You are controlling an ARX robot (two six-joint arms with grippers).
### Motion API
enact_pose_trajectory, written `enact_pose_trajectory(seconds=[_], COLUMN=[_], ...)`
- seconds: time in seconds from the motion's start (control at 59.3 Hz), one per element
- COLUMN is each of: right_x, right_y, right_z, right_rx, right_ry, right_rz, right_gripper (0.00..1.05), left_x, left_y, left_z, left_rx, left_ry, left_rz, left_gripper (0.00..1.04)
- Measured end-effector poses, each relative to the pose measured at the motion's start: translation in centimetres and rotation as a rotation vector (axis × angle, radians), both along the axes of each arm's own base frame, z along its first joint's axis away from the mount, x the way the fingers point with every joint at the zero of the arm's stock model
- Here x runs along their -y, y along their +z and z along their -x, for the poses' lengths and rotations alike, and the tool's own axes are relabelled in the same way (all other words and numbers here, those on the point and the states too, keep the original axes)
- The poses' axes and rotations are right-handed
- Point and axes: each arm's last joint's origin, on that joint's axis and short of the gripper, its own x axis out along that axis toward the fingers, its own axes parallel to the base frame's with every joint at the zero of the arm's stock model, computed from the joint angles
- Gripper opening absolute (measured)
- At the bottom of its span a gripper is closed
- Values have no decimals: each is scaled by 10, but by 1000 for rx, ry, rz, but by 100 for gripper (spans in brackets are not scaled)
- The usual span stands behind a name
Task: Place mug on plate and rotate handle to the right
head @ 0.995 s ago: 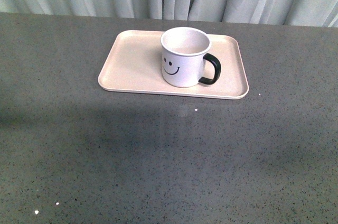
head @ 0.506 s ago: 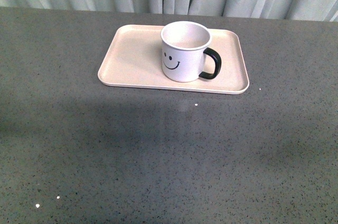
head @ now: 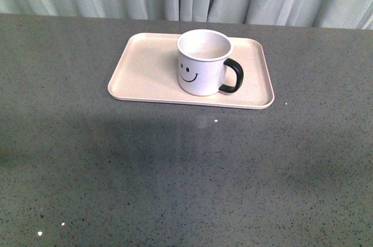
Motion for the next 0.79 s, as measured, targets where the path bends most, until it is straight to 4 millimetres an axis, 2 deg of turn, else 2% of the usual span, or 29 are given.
enact_pose_trajectory(seconds=[0.32, 0.455, 0.641, 0.792], right_x=[0, 0, 0, 0], right_y=[0, 0, 0, 0], right_z=[0, 0, 0, 0], right_rx=[0, 0, 0, 0], right_ry=[0, 0, 0, 0], right_rz=[0, 0, 0, 0], right_gripper=[96, 96, 96, 96], left_x=[0, 0, 0, 0], left_y=[0, -4, -4, -4], left_z=[6, 15, 15, 15], left_rx=[1, -14, -18, -17], left_ry=[0, 0, 0, 0], left_rz=[0, 0, 1, 0], left_gripper=[1, 1, 2, 35])
